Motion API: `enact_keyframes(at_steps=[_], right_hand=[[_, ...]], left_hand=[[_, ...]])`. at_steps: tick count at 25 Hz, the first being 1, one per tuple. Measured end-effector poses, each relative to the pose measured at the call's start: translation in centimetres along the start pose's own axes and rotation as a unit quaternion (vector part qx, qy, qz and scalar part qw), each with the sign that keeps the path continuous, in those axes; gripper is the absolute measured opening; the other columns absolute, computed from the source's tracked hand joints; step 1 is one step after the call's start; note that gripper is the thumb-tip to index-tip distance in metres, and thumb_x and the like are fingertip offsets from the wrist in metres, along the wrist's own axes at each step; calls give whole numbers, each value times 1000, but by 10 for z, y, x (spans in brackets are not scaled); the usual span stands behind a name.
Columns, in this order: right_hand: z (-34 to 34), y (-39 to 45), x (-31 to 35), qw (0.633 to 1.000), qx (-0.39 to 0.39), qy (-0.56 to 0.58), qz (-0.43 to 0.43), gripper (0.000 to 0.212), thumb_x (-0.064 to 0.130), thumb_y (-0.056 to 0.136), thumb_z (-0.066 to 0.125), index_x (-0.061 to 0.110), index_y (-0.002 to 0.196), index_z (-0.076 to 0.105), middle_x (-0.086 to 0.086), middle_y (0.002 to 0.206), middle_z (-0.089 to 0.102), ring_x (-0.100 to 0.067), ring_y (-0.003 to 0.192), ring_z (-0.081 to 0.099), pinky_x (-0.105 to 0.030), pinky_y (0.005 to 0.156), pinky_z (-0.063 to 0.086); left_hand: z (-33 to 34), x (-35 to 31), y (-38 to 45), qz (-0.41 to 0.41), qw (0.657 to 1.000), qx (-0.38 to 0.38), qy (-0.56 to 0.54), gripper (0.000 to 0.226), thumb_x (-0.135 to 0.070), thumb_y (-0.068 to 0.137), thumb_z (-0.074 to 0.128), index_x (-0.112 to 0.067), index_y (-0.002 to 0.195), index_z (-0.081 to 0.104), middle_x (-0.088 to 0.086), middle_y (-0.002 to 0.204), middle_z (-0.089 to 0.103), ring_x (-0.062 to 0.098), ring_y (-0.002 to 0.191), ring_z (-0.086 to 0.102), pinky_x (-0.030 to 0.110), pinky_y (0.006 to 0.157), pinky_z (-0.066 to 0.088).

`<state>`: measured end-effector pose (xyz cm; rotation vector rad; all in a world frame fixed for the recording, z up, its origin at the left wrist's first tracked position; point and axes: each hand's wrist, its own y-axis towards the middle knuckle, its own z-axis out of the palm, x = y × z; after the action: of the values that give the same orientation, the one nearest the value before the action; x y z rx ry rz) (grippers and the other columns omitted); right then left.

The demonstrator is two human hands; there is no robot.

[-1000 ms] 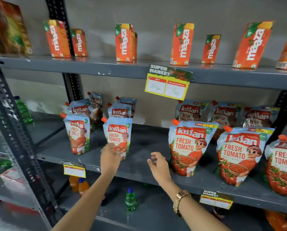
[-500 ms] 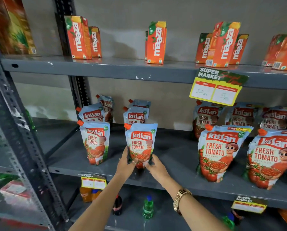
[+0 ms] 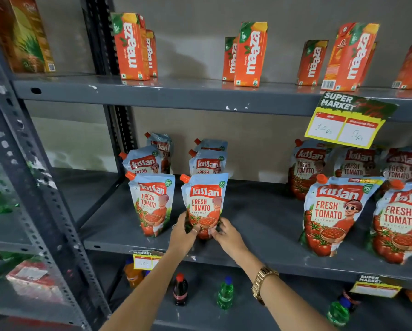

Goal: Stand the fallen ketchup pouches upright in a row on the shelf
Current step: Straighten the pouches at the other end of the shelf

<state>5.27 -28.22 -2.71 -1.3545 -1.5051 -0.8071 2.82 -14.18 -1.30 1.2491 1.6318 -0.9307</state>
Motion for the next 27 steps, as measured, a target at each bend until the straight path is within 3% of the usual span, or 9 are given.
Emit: enact_keyframes(at_steps=[5, 7, 10, 12, 16, 18, 20, 24, 27], right_hand=[[6, -4, 6, 1000, -6, -1, 7, 47, 22, 91, 55, 15, 134, 41, -8, 137, 52, -22, 122, 53, -37, 105, 42], [10, -8, 8, 997, -69, -33, -6, 42, 21, 91, 55, 13, 131, 45, -9, 129, 56, -21, 118, 54, -33, 99, 44], [21, -20, 15, 970, -225, -71, -63, 32, 17, 89, 56, 11, 120, 51, -9, 111, 61, -14, 91, 56, -12, 74, 41], [31, -25, 23, 959, -250, -73, -115, 18, 15, 89, 54, 11, 107, 55, -4, 105, 61, -10, 86, 55, -6, 61, 39], [53, -22, 35, 963, -200, -60, -171, 10, 14, 89, 55, 10, 96, 59, -5, 92, 65, -16, 83, 60, -14, 64, 47], [64, -18, 40, 971, -164, -54, -166, 14, 13, 89, 55, 10, 100, 62, -4, 87, 66, -17, 81, 62, -25, 70, 53], [76, -14, 45, 981, -111, -59, -145, 22, 13, 90, 54, 10, 110, 61, 0, 87, 64, -14, 82, 61, -25, 75, 51], [99, -2, 51, 996, 13, -69, -55, 51, 16, 91, 54, 11, 139, 37, -7, 129, 57, -18, 110, 58, -29, 96, 46], [110, 4, 60, 997, 60, -55, -14, 63, 13, 92, 53, 12, 146, 21, -8, 146, 43, -19, 125, 50, -34, 107, 39]], left_hand=[[-9, 3, 3, -2, 1000, 14, -6, 57, -12, 90, 55, -16, 141, 31, 9, 142, 47, 25, 132, 42, 39, 110, 35], [-10, 2, 1, 1, 1000, -6, -13, 53, -13, 90, 55, -14, 138, 36, 10, 137, 51, 25, 128, 46, 36, 106, 39], [-22, -2, -4, 22, 994, -110, -17, 31, -12, 90, 54, -8, 121, 53, 10, 110, 63, 23, 104, 59, 17, 75, 47], [-36, -3, -5, 31, 983, -180, -10, 16, -17, 91, 52, -9, 102, 61, 6, 93, 63, 25, 92, 61, 21, 67, 43], [-62, 1, -3, -2, 960, -279, -18, 25, -27, 92, 49, -6, 94, 61, 9, 90, 65, 24, 80, 57, 31, 69, 44], [-73, 5, -1, -17, 956, -292, -35, 25, -27, 92, 50, -5, 98, 60, 11, 93, 63, 24, 83, 57, 30, 71, 43], [-83, 12, 2, -26, 958, -279, -56, 27, -26, 90, 55, -6, 108, 57, 13, 103, 62, 21, 88, 56, 29, 73, 44], [-95, 22, 7, -39, 972, -212, -92, 49, -24, 88, 59, -10, 133, 44, 13, 134, 54, 28, 122, 52, 37, 97, 45], [-101, 30, 13, -54, 981, -154, -103, 57, -25, 89, 58, -16, 141, 35, 9, 142, 49, 28, 130, 46, 41, 106, 39]])
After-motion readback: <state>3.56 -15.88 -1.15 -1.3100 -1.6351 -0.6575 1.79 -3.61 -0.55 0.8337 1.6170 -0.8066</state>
